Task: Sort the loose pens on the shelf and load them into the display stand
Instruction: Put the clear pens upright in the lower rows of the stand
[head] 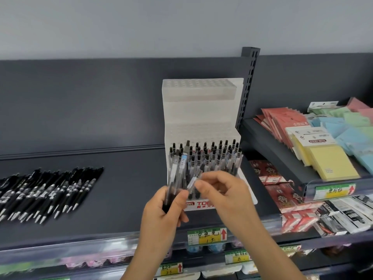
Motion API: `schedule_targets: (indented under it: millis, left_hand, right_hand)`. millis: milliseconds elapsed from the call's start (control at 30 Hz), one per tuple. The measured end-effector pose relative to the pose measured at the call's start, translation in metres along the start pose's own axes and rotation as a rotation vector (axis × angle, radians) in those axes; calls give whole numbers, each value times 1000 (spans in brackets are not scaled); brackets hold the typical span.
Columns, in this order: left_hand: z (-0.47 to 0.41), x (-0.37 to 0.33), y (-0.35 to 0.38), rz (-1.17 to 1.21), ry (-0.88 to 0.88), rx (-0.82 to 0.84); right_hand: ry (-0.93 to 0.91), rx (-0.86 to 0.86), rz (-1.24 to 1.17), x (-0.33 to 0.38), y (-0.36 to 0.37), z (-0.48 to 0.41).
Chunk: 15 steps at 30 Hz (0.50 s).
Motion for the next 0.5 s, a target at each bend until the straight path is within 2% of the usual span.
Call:
schedule_targets:
  millis: [133,200,267,400,500]
  left_hand:
    - [3,4,5,-8,-7,25]
    - [1,8,0,-70,19,-9]
    - [-1,10,-7,-111,31,-52]
    - [-3,3,-14,-150,46,-77]
    - [-4,3,-14,-166,50,-79]
  right_hand:
    - [12,39,-119,-2,3,4]
    - [12,-24,-152,2,-9,3]
    - [-18,-165,-181,8,-29,-1]
    - [-102,-458,-23,7,-58,-11]
    - [-98,-513,165,-1,-58,-19]
Point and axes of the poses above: each hand's wrist, its own z-axis away from the middle knuckle, its own y-axis out of the palm, x = y × z, the point moved 1 cm from there along -z, towards the middle knuckle, and after that the axes turned 15 degrees about y, right-handed, at the moved point
